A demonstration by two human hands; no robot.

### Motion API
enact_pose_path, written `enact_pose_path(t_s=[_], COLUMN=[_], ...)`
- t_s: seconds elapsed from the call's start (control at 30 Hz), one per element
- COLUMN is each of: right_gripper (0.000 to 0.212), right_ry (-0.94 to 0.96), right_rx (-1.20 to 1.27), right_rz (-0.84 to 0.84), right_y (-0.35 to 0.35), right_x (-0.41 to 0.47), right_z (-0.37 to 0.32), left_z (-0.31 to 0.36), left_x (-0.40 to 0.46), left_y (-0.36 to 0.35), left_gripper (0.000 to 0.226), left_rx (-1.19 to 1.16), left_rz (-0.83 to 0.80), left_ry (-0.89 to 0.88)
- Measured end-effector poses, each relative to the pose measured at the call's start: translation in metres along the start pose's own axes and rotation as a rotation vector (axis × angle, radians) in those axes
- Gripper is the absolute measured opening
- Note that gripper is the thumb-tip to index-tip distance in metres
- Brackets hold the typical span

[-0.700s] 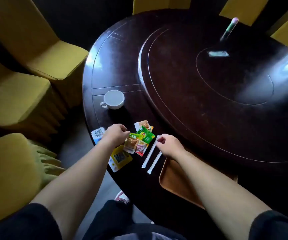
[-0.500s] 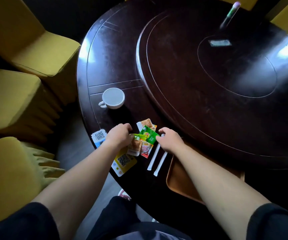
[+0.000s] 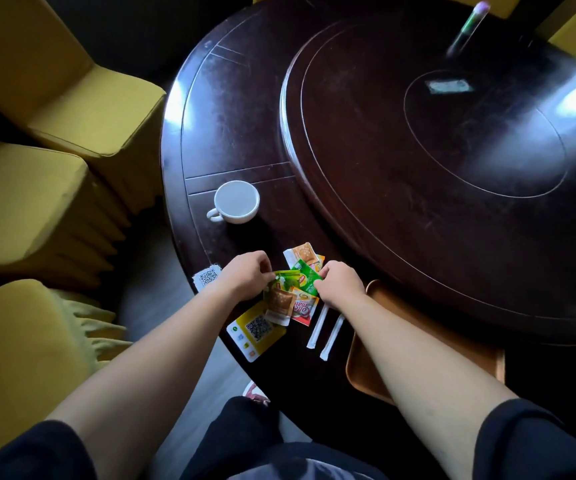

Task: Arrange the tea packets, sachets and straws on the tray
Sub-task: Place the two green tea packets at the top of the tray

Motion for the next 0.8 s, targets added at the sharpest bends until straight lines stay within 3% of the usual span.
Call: enact_pose_path(t_s=[0.13, 0.33, 0.5, 0.63, 0.8], right_gripper=[0.002, 0.006, 0.009, 0.002, 0.004], right_ry=[0.023, 0.113, 0.033, -0.118, -0.389], right_rx=[0.092, 0.427, 0.73, 0.903, 1.033], right_rz=[0.004, 0.12, 0.24, 0.274, 0.256], right_y=[0.0, 0.025, 0.052, 0.06, 0.033], right_x=[0.002, -0.01, -0.041, -0.082, -0.137], right_z=[0.001, 0.01, 0.048, 0.108, 0.187], left_z=[-0.006, 0.007, 0.042, 0.094, 0.154], left_x=[-0.008, -0.027, -0.039, -0.054, -0.068], left_y=[0.011, 0.037, 0.032, 0.002, -0.073], left_gripper=[0.013, 0.009, 0.009, 0.007, 0.01], left_rx=[-0.091, -0.252, -0.469, -0.312, 0.087], left_rz=[0.017, 0.133, 0.008, -0.055, -0.156], left_ry=[0.041, 0.02, 0.013, -0.108, -0.29])
Point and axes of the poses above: each hand's wrist, its own x-axis towards the middle knuckle, its own y-axis out of the back of the hand, z = x × y, the point moved 5 cm from there along x, towards the middle knuckle, and after that the axes turned 15 degrees about y, right-handed, at the moved point
